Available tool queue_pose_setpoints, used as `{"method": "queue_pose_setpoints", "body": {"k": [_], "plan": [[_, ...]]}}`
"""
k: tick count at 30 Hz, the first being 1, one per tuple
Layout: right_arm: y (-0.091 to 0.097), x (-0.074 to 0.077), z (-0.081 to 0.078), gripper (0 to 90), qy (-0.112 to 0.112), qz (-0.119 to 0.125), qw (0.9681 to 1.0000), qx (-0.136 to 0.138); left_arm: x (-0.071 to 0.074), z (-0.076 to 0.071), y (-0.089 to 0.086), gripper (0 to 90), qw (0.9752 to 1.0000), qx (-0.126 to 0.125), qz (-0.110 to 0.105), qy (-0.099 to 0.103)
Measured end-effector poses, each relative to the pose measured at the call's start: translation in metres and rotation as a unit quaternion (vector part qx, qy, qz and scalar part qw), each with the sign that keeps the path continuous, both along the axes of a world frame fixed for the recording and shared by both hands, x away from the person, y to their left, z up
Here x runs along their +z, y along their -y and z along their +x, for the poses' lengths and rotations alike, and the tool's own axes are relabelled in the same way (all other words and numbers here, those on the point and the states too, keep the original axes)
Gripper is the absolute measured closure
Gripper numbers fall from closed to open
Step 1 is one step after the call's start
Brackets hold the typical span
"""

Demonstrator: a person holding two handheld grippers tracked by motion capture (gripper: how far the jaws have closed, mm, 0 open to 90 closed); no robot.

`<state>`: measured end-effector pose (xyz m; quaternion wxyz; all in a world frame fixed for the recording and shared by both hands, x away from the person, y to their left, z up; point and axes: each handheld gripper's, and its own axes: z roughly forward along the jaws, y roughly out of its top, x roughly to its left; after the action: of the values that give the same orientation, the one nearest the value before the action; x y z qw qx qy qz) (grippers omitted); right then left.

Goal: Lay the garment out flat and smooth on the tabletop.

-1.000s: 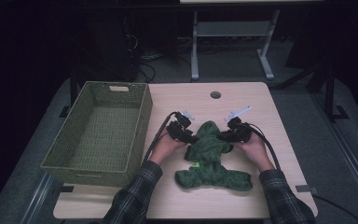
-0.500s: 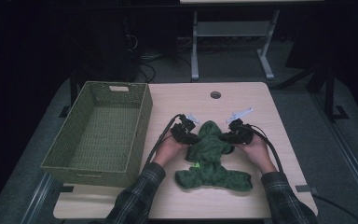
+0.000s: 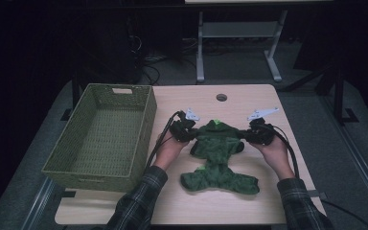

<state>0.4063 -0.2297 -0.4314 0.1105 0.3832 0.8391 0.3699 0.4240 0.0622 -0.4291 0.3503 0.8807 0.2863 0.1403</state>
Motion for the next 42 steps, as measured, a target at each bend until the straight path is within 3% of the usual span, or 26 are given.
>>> {"method": "queue_pose_setpoints", "body": {"k": [2,5,10,15,17,20,22,28,34,36,40,42], "plan": [[0.003,-0.001,0.000,86.6,-0.003,-0.003,1.0000,-0.005,-0.001,0.001,0.000,85.7,1.0000,0.002,-0.002,0.003],[0.009,-0.016,0.007,86.7,-0.034,-0.003,0.9991,-0.026,-0.009,0.005,0.006,85.8,0.9999,0.006,0.003,0.009],[0.008,-0.031,0.017,86.8,-0.043,-0.014,0.9980,-0.043,-0.032,0.015,0.014,85.2,0.9996,0.018,0.021,0.003],[0.006,-0.035,0.019,83.7,-0.046,-0.015,0.9976,-0.049,-0.037,0.018,0.013,74.5,0.9996,0.021,0.014,-0.008],[0.005,-0.033,0.018,75.0,-0.038,-0.025,0.9976,-0.051,-0.032,0.019,0.012,66.4,0.9995,0.027,0.015,-0.008],[0.007,-0.030,0.018,68.7,-0.037,-0.016,0.9978,-0.052,-0.026,0.018,0.011,60.8,0.9994,0.032,0.006,-0.009],[0.012,-0.020,0.013,63.7,-0.029,0.001,0.9979,-0.058,-0.019,0.016,0.009,54.5,0.9995,0.033,0.000,-0.005],[0.017,-0.001,0.002,60.6,-0.012,0.010,0.9981,-0.059,0.001,0.005,0.003,45.3,0.9996,0.028,-0.006,0.000],[0.016,0.012,-0.014,58.1,-0.006,0.020,0.9984,-0.052,0.010,-0.009,-0.005,42.6,0.9998,0.011,-0.012,-0.016],[0.015,0.014,-0.020,57.6,0.006,0.026,0.9987,-0.044,0.011,-0.015,-0.009,41.9,0.9994,0.006,-0.021,-0.026],[0.012,0.013,-0.032,54.4,-0.003,0.028,0.9991,-0.031,0.015,-0.028,-0.016,38.4,0.9991,-0.001,-0.029,-0.031],[0.011,0.012,-0.039,54.0,0.008,0.031,0.9990,-0.030,0.016,-0.036,-0.019,37.0,0.9987,-0.001,-0.038,-0.033]]}}
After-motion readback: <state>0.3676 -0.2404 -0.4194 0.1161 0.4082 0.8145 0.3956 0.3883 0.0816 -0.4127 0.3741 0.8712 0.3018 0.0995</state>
